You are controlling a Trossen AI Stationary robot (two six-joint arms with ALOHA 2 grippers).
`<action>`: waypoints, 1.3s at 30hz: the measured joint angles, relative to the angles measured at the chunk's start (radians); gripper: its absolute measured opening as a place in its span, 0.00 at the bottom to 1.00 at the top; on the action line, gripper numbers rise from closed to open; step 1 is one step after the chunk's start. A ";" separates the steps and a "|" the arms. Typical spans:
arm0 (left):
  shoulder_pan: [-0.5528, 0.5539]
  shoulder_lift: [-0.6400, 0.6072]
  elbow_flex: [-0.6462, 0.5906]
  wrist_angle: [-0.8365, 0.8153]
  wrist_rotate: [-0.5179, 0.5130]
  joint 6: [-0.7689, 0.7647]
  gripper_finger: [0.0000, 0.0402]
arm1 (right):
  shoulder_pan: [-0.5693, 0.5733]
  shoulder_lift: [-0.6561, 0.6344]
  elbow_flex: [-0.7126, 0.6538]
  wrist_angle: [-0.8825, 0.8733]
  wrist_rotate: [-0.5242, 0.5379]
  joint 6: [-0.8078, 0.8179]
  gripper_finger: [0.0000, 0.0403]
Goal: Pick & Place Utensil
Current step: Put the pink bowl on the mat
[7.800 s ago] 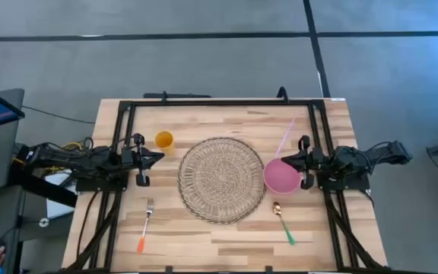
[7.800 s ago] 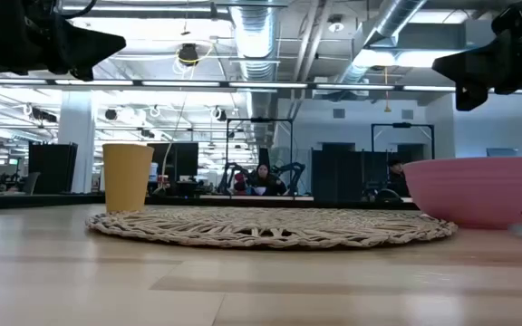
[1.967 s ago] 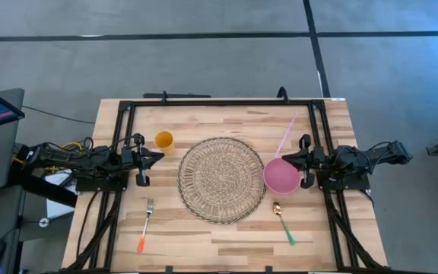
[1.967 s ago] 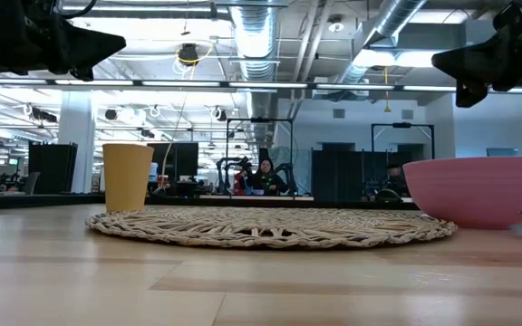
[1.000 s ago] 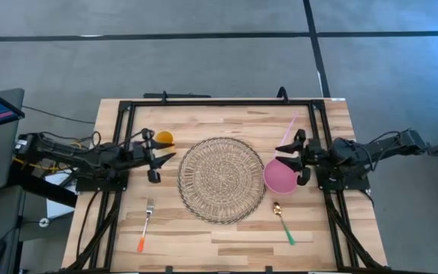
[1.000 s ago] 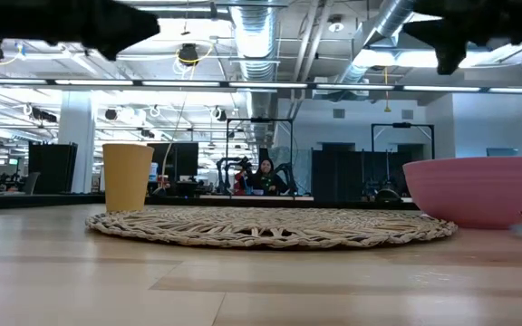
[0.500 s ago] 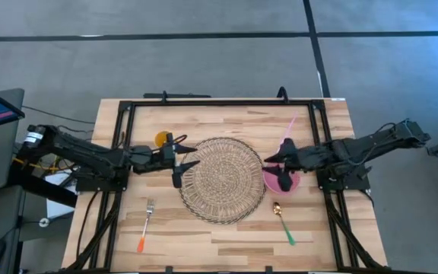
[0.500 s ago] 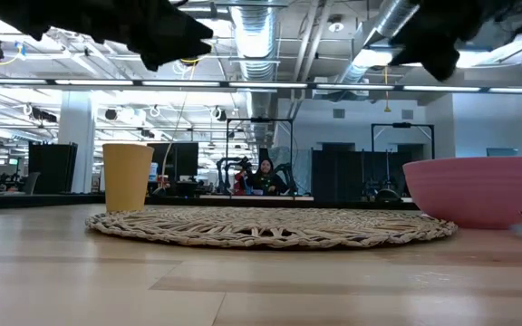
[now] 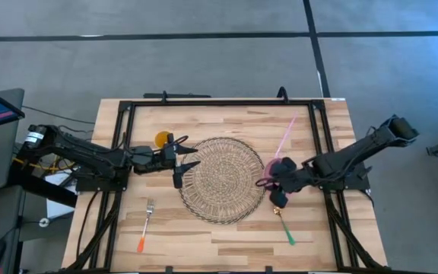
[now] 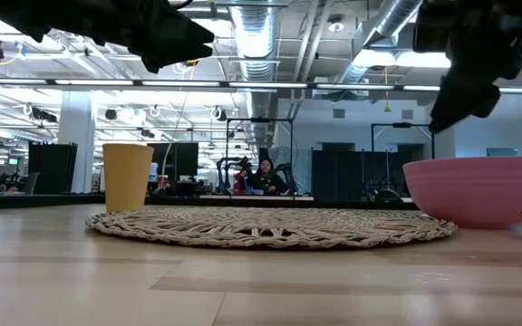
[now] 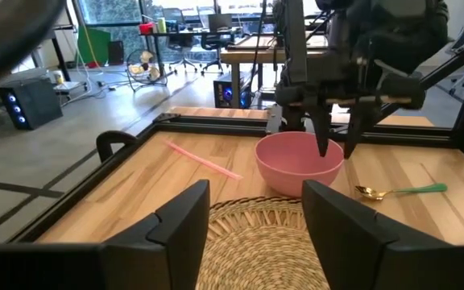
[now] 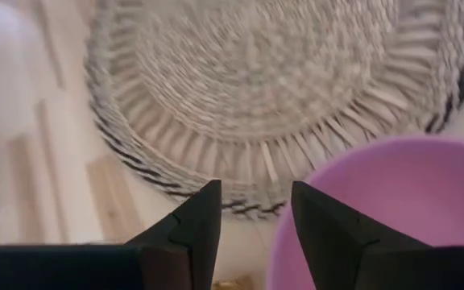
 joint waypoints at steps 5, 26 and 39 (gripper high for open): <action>0.000 0.000 0.000 0.000 0.000 0.000 0.48 | 0.000 0.059 0.000 -0.005 0.000 0.003 0.36; 0.000 0.000 0.000 0.000 0.000 0.000 0.48 | -0.005 0.184 0.000 -0.072 -0.087 0.082 0.14; 0.000 0.000 0.000 0.000 0.000 0.000 0.48 | -0.006 0.181 0.022 -0.075 -0.086 0.077 0.05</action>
